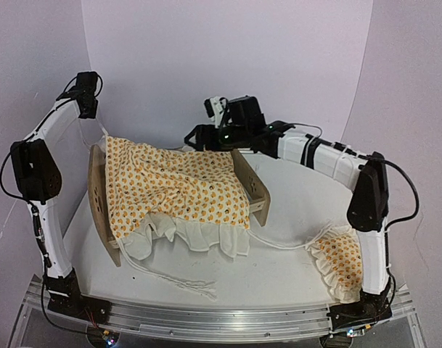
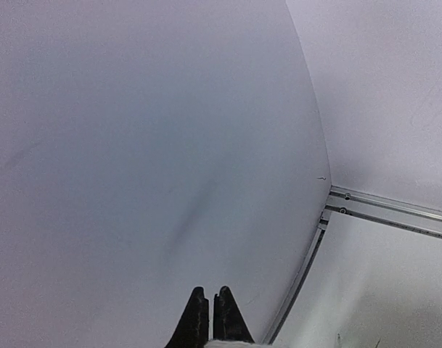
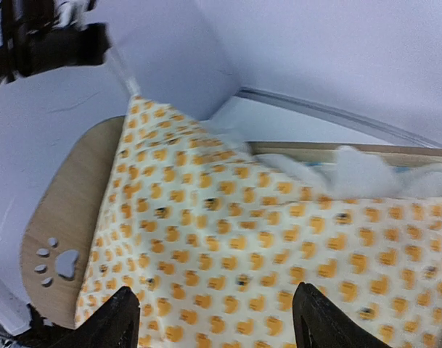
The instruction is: Set up the pet bed
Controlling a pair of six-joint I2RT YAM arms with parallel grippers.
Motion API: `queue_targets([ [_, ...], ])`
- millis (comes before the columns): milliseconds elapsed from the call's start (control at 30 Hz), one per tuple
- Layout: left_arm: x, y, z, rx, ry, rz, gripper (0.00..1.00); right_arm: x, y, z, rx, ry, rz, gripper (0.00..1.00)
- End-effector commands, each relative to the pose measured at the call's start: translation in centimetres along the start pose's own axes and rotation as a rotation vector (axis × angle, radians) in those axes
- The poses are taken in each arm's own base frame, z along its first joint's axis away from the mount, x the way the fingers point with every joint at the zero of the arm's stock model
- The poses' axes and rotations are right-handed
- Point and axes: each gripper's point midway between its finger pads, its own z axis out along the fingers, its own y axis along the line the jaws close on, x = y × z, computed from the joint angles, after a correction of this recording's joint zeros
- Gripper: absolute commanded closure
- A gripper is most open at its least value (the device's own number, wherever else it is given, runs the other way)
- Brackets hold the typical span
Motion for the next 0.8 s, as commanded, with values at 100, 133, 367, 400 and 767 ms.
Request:
queue_targets([
  [100,-1.1,3.7,-3.1,-0.09,-0.025,-0.08,0.9,-4.2,-11.5,-5.0,0.461,-0.065,-0.039,0.24],
  [133,-0.8,4.1,-3.1,-0.115,-0.017,-0.079,0.89,-4.1,-12.0,-4.2,0.468,-0.062,-0.04,0.25],
  [367,0.9,4.1,-2.7,-0.145,0.059,-0.02,0.75,-4.1,-15.2,-2.1,0.586,-0.112,0.065,0.3],
  [400,0.7,3.8,-3.1,-0.099,0.063,-0.036,0.65,-3.6,-15.6,-1.8,0.588,-0.107,0.084,0.3],
  [767,-1.6,-5.9,-17.2,0.848,0.052,-0.314,0.05,-1.0,-17.6,2.2,0.576,-0.113,0.142,0.27],
])
